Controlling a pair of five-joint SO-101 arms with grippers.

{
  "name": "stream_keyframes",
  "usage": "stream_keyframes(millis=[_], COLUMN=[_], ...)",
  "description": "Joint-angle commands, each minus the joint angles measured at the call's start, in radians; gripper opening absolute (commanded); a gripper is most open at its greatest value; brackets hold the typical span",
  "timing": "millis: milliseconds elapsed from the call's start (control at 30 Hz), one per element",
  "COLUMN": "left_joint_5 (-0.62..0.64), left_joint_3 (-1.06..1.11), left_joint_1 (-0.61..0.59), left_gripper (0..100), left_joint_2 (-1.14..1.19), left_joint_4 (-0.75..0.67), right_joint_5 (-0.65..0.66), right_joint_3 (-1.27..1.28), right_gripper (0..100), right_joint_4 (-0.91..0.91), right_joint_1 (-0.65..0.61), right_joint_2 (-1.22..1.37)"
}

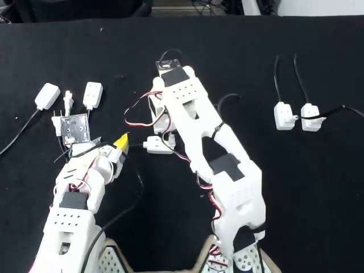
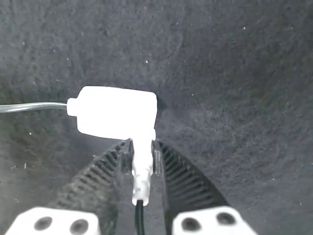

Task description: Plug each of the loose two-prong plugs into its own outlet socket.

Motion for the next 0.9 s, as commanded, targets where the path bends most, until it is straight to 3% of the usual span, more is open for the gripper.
stream_keyframes(millis=[0, 367, 867], left_joint_5=[-0.005, -0.005, -0.005], left_joint_3=[-0.012, -0.012, -0.012], left_joint_1=[0.002, 0.002, 0.002], left_gripper=[25, 25, 25], left_joint_2=[-0.012, -0.012, -0.012], left_joint_4=[-0.014, -0.014, -0.014], right_joint_5=[-0.015, -0.135, -0.124], right_joint_3=[-0.004, -0.004, -0.024], right_gripper=[1.1, 1.5, 1.2], right_joint_4=[-0.037, -0.037, -0.034], right_joint_1=[-0.011, -0.011, -0.015], right_joint_2=[-0.005, -0.004, 0.139])
